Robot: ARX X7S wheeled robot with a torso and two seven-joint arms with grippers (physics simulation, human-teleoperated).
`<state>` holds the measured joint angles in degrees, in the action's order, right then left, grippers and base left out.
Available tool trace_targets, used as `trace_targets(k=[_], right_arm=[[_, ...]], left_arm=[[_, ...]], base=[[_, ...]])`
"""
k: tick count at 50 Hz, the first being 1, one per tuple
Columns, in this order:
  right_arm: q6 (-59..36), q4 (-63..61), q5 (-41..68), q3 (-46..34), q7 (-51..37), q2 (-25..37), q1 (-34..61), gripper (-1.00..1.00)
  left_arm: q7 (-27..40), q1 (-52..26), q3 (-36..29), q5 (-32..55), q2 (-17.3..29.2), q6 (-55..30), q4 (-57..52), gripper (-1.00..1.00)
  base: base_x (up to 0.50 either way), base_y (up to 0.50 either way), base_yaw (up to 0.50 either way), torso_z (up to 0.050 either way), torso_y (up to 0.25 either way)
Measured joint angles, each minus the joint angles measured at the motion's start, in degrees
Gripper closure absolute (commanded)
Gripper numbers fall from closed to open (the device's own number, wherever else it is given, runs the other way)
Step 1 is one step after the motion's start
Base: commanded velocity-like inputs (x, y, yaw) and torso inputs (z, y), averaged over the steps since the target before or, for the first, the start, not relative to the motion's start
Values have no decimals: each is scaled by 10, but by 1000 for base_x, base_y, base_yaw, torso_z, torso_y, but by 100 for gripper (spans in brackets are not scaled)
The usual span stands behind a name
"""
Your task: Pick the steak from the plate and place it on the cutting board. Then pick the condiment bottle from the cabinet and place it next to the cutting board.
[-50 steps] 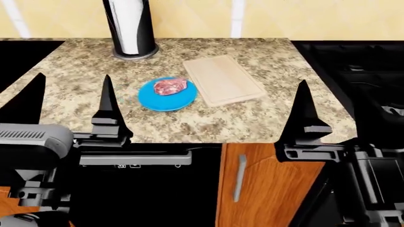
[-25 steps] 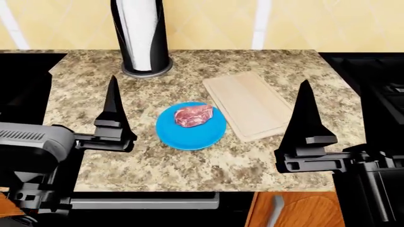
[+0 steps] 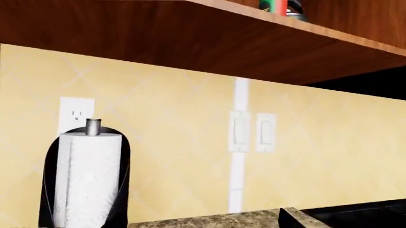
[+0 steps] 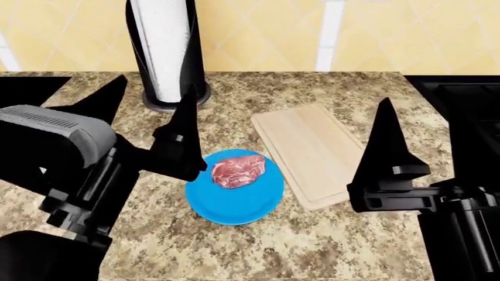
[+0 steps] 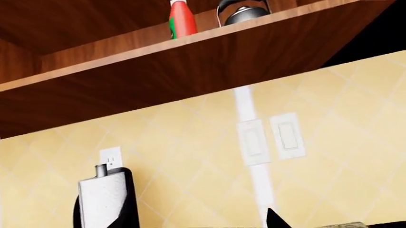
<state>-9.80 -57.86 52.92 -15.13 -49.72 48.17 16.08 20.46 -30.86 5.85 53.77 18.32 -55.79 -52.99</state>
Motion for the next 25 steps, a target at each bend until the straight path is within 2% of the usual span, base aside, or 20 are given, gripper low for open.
trace_targets(k=[5,11,25], right_arm=[[13,5,9,6,0,6,-6,-100],[26,11,17,11,1,9,-12,-100],[40,22,28,10,6,8,-15,-100]], left_arm=[[3,-68,-29,59,2,-55,49,-100],[-16,-126,-77,87,21,-107,106,-100],[-89,-187,-164,122,84,-189,183,-100]], base=[[0,0,0,0,0],[0,0,0,0,0],[0,0,0,0,0]])
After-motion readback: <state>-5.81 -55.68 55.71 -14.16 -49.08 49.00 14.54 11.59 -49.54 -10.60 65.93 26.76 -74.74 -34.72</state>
